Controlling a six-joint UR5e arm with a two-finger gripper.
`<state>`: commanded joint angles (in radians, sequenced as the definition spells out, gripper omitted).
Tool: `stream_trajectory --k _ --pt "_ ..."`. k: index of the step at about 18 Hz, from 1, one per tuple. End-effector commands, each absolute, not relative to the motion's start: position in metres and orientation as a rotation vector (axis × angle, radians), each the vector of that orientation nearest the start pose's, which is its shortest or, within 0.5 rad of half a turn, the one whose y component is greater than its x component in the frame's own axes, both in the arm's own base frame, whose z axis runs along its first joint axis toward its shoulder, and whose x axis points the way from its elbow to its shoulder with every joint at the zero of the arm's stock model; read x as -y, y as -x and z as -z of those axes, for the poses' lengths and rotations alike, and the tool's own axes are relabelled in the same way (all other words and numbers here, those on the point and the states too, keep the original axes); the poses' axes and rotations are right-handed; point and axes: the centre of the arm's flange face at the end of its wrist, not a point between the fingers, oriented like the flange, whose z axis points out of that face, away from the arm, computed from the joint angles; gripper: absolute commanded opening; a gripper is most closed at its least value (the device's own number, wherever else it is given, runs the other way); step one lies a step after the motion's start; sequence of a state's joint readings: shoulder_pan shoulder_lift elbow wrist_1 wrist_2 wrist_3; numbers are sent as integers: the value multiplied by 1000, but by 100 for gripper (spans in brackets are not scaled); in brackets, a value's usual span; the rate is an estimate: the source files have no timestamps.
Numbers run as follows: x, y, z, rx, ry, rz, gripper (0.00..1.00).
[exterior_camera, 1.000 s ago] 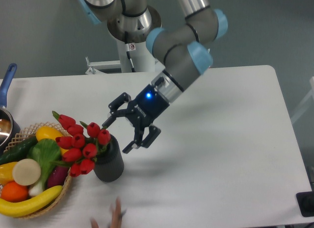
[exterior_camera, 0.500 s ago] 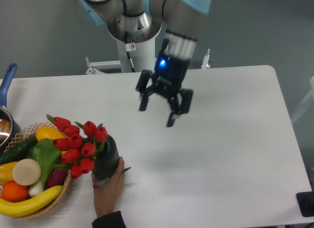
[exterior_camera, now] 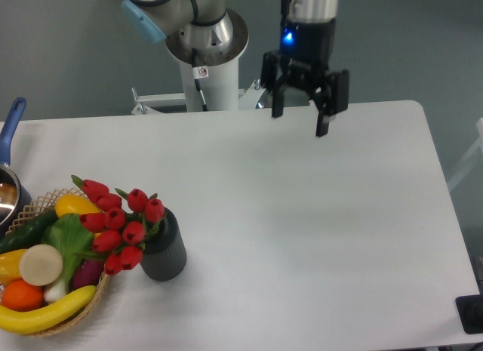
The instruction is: Insert the flowers into the vase
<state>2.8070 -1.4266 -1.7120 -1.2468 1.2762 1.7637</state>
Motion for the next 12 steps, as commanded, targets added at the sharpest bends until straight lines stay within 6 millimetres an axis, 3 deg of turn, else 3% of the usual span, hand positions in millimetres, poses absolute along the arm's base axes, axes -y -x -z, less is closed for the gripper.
stream_trajectory --k 4,12 --pt "-292 370 -528 -845 2690 -427 100" --pt "-285 352 -513 -856 2729 -406 100"
